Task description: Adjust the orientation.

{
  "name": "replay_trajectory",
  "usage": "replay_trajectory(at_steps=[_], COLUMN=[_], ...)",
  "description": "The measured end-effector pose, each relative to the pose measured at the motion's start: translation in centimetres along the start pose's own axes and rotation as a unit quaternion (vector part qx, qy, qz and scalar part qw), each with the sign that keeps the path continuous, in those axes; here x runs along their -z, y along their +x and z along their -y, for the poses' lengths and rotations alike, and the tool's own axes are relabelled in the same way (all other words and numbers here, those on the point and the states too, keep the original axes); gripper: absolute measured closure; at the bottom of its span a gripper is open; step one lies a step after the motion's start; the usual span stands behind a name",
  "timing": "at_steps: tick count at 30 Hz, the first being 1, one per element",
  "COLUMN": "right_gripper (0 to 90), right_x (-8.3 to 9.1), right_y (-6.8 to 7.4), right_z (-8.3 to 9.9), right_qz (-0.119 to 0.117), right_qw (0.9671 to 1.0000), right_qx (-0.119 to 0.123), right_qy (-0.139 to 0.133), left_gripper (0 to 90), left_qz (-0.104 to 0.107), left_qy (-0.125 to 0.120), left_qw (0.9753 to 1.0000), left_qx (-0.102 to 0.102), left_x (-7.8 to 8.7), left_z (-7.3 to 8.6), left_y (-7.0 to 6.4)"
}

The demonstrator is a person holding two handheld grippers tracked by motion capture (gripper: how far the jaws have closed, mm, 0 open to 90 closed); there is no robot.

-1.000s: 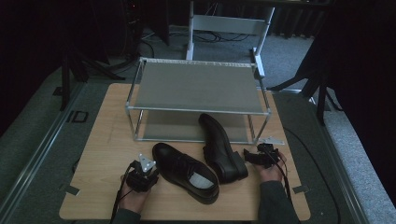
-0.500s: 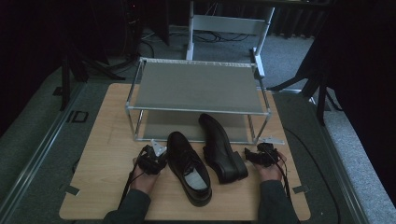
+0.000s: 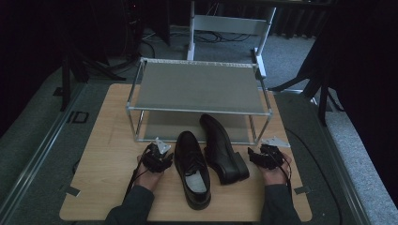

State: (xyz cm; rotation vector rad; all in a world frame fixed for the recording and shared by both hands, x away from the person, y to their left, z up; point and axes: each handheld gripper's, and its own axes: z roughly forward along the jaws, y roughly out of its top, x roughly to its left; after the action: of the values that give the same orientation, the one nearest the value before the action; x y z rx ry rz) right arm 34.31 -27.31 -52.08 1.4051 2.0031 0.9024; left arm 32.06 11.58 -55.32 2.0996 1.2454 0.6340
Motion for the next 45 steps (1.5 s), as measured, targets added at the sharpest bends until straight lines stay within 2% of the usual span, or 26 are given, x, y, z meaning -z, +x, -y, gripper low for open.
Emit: replay_trajectory(at_steps=[3, 5, 8, 9, 10, 11, 13, 14, 15, 16, 18, 23, 28, 29, 31, 32, 34, 36, 37, 38, 39, 41, 42, 43, 45], right_gripper=[38.7, 38.6, 38.8, 38.8, 38.8, 39.0, 41.1, 41.1, 41.5, 41.5, 39.6, 36.9, 34.6, 29.1, 25.0, 25.0, 24.0, 24.4, 25.1, 25.1, 25.3, 28.4, 28.4, 32.1, 32.1], right_x=[2.2, 3.8, 5.3, 5.7, 5.7, 6.4, 7.0, 7.0, 7.0, 7.0, 6.5, 5.5, 5.0, 4.9, 4.8, 4.8, 4.6, 4.6, 4.5, 4.5, 4.1, 3.5, 3.5, 3.0, 3.0], right_y=[1.6, 2.8, 4.3, 4.7, 4.7, 5.6, 6.9, 6.9, 7.7, 7.7, 8.8, 9.8, 10.1, 10.4, 10.7, 10.7, 10.8, 10.5, 10.1, 10.1, 9.3, 8.1, 8.1, 6.6, 6.6], right_z=[-0.5, -0.9, -1.2, -1.3, -1.3, -1.5, -1.6, -1.6, -1.5, -1.5, -1.2, -0.8, -0.5, -0.5, -0.4, -0.4, -0.3, -0.3, -0.5, -0.5, -0.8, -1.2, -1.2, -1.7, -1.7], right_qz=[-0.02, -0.043, -0.074, -0.083, -0.083, -0.091, -0.12, -0.12, -0.131, -0.131, -0.137, -0.145, -0.14, -0.119, -0.088, -0.088, -0.073, -0.073, -0.053, -0.053, -0.025, -0.006, -0.006, -0.018, -0.018], right_qw=[0.9992, 0.9975, 0.9941, 0.9927, 0.9927, 0.9906, 0.987, 0.987, 0.9851, 0.9851, 0.9825, 0.9811, 0.9801, 0.9795, 0.9792, 0.9792, 0.9783, 0.9793, 0.9809, 0.9809, 0.9828, 0.9858, 0.9858, 0.9919, 0.9919], right_qx=[0.026, 0.045, 0.062, 0.069, 0.069, 0.08, 0.085, 0.085, 0.094, 0.094, 0.116, 0.125, 0.139, 0.162, 0.182, 0.182, 0.193, 0.187, 0.185, 0.185, 0.182, 0.167, 0.167, 0.125, 0.125], right_qy=[-0.023, -0.034, -0.049, -0.055, -0.055, -0.063, -0.064, -0.064, -0.059, -0.059, -0.049, -0.027, -0.022, -0.02, -0.021, -0.021, -0.023, -0.027, -0.026, -0.026, -0.018, -0.008, -0.008, 0.001, 0.001], left_gripper=[59.3, 58.7, 58.1, 58.1, 58.1, 57.9, 57.3, 57.3, 57.0, 56.9, 56.7, 56.4, 56.2, 56.1, 56.0, 56.0, 56.0, 56.0, 56.0, 56.0, 55.8, 55.7, 55.7, 55.7, 55.7], left_qz=[0.002, 0.002, 0.004, 0.004, 0.003, 0.003, 0.005, 0.006, 0.011, 0.011, 0.013, 0.012, 0.013, 0.014, 0.016, 0.017, 0.019, 0.02, 0.02, 0.02, 0.022, 0.023, 0.023, 0.022, 0.023], left_qy=[0.0, -0.002, -0.003, -0.003, -0.008, -0.011, -0.014, -0.013, -0.016, -0.016, -0.021, -0.021, -0.014, -0.012, -0.011, -0.011, -0.011, -0.011, -0.011, -0.011, -0.009, -0.008, -0.008, -0.008, -0.008], left_qw=[1.0, 1.0, 0.9996, 0.9996, 0.9993, 0.9991, 0.9989, 0.9989, 0.9986, 0.9986, 0.9982, 0.998, 0.9985, 0.9986, 0.9987, 0.9988, 0.9989, 0.9988, 0.9987, 0.9987, 0.9987, 0.9987, 0.9987, 0.9987, 0.9987], left_qx=[-0.001, 0.008, 0.029, 0.029, 0.037, 0.04, 0.044, 0.044, 0.05, 0.05, 0.054, 0.058, 0.051, 0.049, 0.046, 0.044, 0.042, 0.043, 0.045, 0.045, 0.045, 0.045, 0.045, 0.045, 0.046], left_x=[0.8, 1.3, 1.9, 1.9, 2.2, 2.5, 2.8, 3.0, 3.4, 3.4, 4.1, 4.3, 4.0, 4.0, 3.9, 3.9, 3.9, 3.8, 3.8, 3.8, 3.7, 3.6, 3.6, 3.5, 3.5], left_z=[0.5, 0.9, 1.3, 1.3, 1.4, 1.5, 1.6, 1.7, 1.9, 1.9, 2.2, 2.5, 2.5, 2.5, 2.5, 2.5, 2.4, 2.4, 2.4, 2.4, 2.4, 2.4, 2.4, 2.4, 2.4], left_y=[0.5, 0.9, 1.5, 1.5, 1.8, 1.9, 1.9, 1.9, 1.8, 1.8, 1.7, 1.7, 1.4, 1.3, 1.1, 1.0, 0.9, 0.9, 1.0, 1.0, 1.0, 0.9, 0.9, 0.9, 0.8])
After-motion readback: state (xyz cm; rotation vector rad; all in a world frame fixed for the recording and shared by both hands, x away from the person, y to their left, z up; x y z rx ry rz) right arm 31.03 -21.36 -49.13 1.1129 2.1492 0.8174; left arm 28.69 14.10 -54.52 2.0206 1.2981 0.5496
